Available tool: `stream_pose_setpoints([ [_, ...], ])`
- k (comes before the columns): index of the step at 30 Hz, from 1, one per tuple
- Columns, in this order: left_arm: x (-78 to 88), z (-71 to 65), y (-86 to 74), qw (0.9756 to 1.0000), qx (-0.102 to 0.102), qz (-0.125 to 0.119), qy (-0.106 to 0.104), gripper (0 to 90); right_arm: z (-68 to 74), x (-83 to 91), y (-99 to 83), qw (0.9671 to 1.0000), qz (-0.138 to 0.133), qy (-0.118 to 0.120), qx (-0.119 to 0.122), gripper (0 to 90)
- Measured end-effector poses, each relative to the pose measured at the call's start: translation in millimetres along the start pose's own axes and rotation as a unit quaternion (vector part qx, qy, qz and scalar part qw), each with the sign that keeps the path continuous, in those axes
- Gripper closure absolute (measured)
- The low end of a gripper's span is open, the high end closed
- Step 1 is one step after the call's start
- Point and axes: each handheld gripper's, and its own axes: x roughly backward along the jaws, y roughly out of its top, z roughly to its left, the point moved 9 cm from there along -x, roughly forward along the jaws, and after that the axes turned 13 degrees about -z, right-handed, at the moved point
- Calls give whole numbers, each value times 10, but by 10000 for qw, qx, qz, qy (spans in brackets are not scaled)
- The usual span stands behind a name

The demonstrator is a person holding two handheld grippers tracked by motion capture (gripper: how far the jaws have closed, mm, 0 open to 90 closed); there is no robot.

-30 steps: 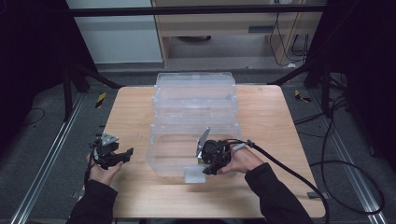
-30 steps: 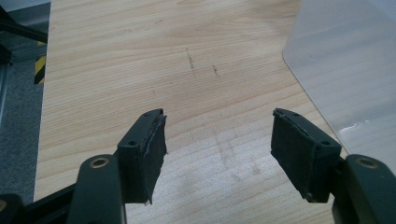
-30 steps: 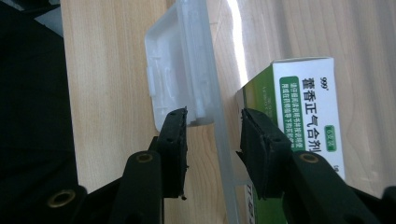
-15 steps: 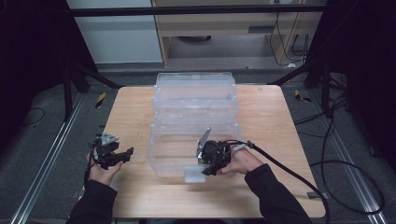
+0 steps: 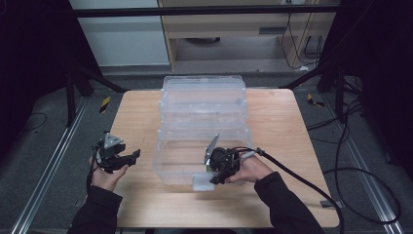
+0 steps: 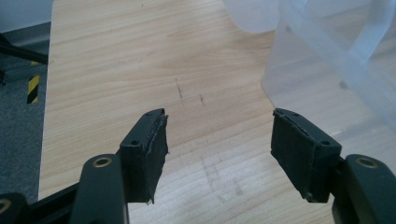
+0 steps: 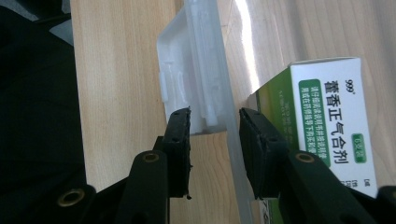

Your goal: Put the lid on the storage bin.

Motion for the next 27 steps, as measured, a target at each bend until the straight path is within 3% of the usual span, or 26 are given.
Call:
stream_pose_setpoints([
  [16,24,-5,452,9990,-199,-370,-137,354,-12,-5,-2,9999,-10,128,-12,649],
  [27,4,-116,739,9972,-436,-550,-248,359,-10,-6,-4,9999,-38,128,14,649],
])
